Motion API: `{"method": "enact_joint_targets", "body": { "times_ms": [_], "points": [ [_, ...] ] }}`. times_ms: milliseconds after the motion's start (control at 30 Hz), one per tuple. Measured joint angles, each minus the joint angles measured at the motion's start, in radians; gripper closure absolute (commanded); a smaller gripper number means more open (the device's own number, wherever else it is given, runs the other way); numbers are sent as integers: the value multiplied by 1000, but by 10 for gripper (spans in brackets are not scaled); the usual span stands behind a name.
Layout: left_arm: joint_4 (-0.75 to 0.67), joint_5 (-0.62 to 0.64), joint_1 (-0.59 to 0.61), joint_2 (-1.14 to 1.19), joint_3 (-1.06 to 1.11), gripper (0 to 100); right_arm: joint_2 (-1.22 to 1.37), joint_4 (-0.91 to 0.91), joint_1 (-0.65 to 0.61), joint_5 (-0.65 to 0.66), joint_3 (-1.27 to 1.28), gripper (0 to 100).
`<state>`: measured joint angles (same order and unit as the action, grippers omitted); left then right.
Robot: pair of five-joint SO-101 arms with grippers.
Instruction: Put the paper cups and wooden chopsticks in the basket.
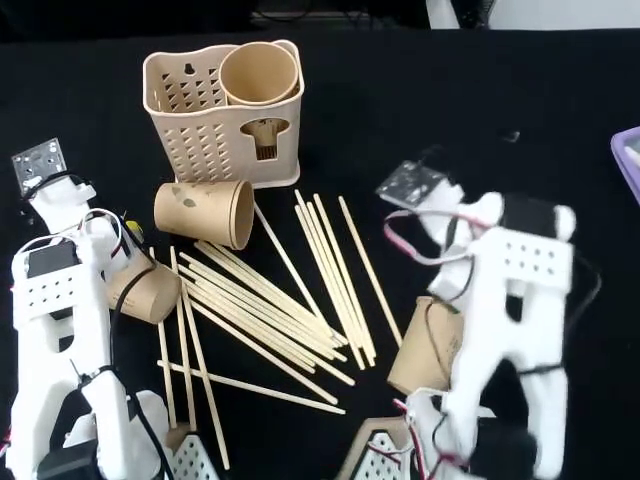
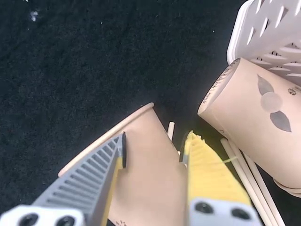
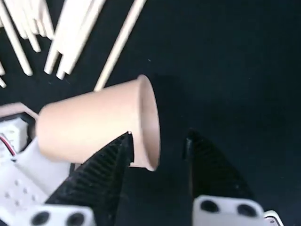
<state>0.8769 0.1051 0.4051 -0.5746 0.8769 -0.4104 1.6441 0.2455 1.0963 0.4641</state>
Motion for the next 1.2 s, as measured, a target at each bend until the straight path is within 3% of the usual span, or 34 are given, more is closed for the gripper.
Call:
{"method": "enact_joint_targets", "body": {
  "times_ms": [433,767,833,1000,1200],
  "points": [
    [0,0,0,0,0,784,311,55,95,259,-118,776],
    [-6,0,0,0,0,784,238,75,98,509,-41,918],
    [-8,0,0,0,0,784,204,75,97,522,-23,988],
    [-8,0,0,0,0,784,86,75,97,520,0,988],
    [-8,0,0,0,0,784,-17,81,97,422,32,988]
  ]
}}
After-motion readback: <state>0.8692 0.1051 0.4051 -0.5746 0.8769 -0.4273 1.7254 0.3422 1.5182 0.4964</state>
